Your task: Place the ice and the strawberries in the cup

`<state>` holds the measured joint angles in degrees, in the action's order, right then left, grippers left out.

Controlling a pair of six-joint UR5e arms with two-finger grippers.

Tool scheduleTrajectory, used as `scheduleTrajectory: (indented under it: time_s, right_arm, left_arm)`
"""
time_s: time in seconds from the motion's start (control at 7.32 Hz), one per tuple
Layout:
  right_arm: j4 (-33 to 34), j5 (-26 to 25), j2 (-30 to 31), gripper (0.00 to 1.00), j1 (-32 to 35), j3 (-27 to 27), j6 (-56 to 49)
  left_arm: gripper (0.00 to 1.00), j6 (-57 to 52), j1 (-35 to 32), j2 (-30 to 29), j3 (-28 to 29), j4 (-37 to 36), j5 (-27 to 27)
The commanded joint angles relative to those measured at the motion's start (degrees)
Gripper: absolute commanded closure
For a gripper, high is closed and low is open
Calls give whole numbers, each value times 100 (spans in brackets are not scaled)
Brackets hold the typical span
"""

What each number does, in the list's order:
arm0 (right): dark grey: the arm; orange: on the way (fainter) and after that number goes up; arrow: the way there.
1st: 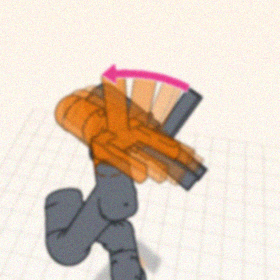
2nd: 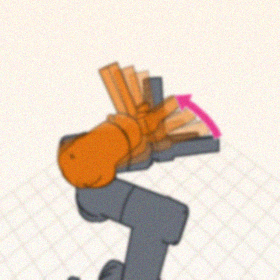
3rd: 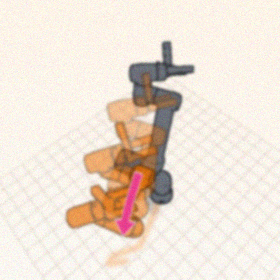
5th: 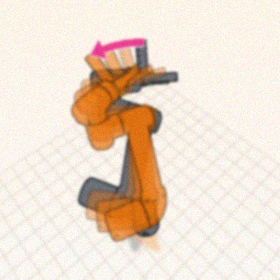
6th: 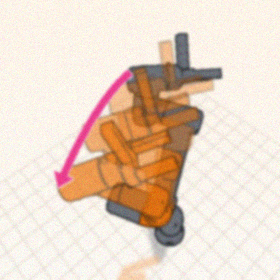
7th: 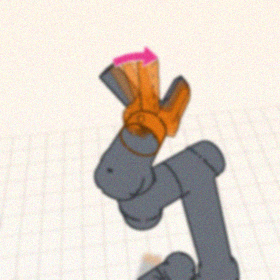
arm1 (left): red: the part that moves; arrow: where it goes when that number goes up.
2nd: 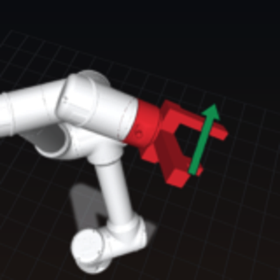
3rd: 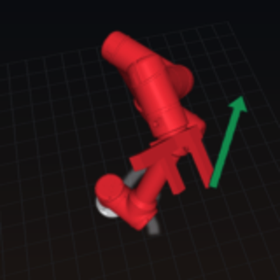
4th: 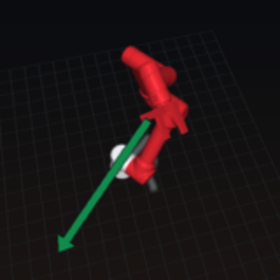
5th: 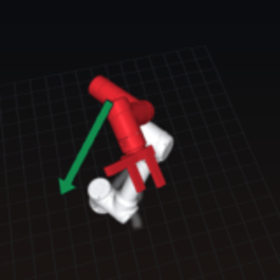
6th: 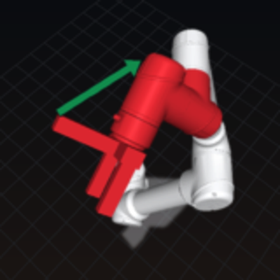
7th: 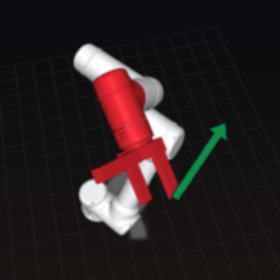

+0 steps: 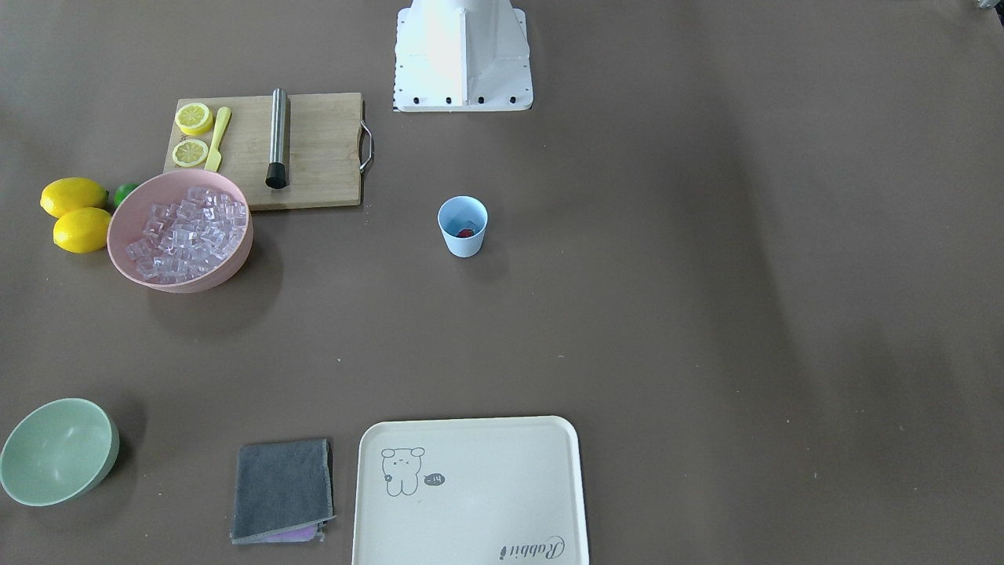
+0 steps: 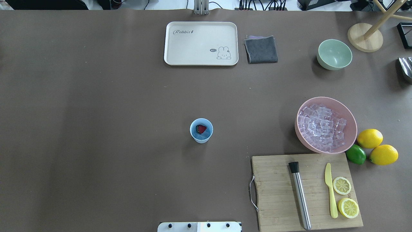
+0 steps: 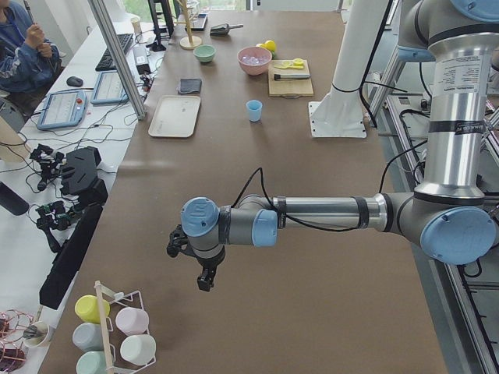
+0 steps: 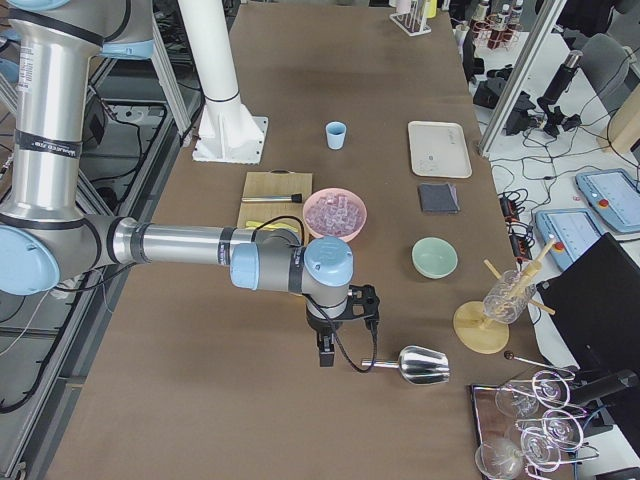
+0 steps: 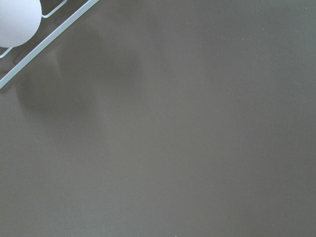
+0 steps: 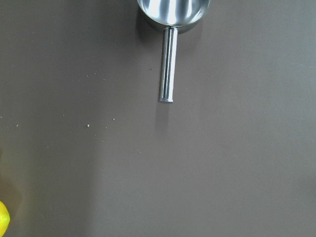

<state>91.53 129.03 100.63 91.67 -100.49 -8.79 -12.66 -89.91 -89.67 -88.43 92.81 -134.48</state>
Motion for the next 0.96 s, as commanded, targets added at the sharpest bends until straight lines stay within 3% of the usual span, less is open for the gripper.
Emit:
scheduleTrajectory:
  time_s: [0.0, 0.82]
  right_arm:
    - [-4, -1, 1, 0, 0, 11, 9]
    - [-4, -9, 1, 0, 0, -6, 167]
  left_arm:
    - [2, 0, 0, -7, 28, 0, -8]
    - [2, -18, -9, 2, -34, -8, -8]
